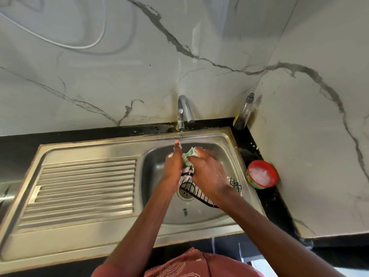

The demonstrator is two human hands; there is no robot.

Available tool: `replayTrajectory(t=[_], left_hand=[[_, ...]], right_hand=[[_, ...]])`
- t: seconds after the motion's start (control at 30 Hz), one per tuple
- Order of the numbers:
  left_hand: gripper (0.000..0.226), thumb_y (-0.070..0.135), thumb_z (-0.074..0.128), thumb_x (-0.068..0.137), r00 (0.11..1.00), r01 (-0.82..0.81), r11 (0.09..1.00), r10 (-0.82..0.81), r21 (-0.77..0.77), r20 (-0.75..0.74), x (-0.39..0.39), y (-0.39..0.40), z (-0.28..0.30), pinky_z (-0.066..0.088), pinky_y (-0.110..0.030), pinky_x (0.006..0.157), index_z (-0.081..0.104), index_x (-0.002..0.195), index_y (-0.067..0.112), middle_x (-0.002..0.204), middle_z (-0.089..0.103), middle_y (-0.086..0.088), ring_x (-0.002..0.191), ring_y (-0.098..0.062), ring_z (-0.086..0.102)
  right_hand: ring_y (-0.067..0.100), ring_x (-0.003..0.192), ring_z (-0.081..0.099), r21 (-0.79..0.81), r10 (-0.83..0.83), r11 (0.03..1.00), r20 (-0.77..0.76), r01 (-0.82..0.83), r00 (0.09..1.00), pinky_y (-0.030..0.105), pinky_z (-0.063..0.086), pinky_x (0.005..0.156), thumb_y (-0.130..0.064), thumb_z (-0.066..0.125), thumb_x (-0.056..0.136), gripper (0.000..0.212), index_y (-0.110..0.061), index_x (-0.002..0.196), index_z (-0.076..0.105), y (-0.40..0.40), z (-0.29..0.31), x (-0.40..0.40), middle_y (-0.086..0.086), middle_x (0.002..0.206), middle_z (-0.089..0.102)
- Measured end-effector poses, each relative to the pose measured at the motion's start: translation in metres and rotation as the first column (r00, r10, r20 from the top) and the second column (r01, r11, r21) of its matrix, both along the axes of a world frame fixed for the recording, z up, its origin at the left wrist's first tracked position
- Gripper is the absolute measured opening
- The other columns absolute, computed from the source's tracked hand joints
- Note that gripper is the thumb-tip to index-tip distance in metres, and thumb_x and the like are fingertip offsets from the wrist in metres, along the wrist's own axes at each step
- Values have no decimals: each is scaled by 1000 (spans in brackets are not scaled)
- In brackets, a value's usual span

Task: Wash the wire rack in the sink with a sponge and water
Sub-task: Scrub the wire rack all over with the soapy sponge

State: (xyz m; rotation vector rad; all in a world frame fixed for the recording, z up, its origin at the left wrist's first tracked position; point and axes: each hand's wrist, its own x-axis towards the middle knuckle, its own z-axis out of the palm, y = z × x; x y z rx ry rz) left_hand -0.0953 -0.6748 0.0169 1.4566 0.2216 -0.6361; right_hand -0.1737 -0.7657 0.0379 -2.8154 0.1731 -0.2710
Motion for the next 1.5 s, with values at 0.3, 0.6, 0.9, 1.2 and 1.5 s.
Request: replayTrajectory(t=[0.3,0.6,0.9,1.2,1.5], left_hand=[[67,72,45,98,995,-89,995,87,40,45,-3,1,2,47,-28,51,69,85,11,76,71,-9,67,-24,65],[31,48,70,94,993,-116,990,115,75,17,3,10,-4,41,-23,46,72,97,17,93,72,-7,67,-14,62],[22,19,86,81,994,-110,993,109,-34,-30,13,20,-12,60,-39,79,79,100,10,96,81,-7,98,-28,75],[14,9,87,79,980,-198,979,199,-51,7,12,14,-7,55,-27,63,77,88,13,81,80,0,79,-18,76],[16,14,87,82,980,-171,985,173,-22,96,8,17,-4,57,-30,75,73,90,15,80,79,5,82,-9,77]], right_hand=[[22,106,66,130,-49,991,44,42,998,30,61,82,15,65,78,54,-17,122,70,0,0,-8,7,129,62],[10,91,64,269,-284,930,101,249,953,23,59,65,14,59,85,57,-21,130,67,-18,-15,8,3,129,61],[23,101,71,133,-168,981,201,143,965,34,63,66,18,66,70,53,-18,108,76,-1,-23,-29,4,111,75],[17,105,68,173,-245,959,104,225,964,25,61,66,20,52,76,60,-17,118,73,-7,-30,-29,3,125,69],[12,101,67,238,-356,911,39,337,934,28,62,74,17,61,79,55,-22,116,73,-50,-25,7,-4,127,65]])
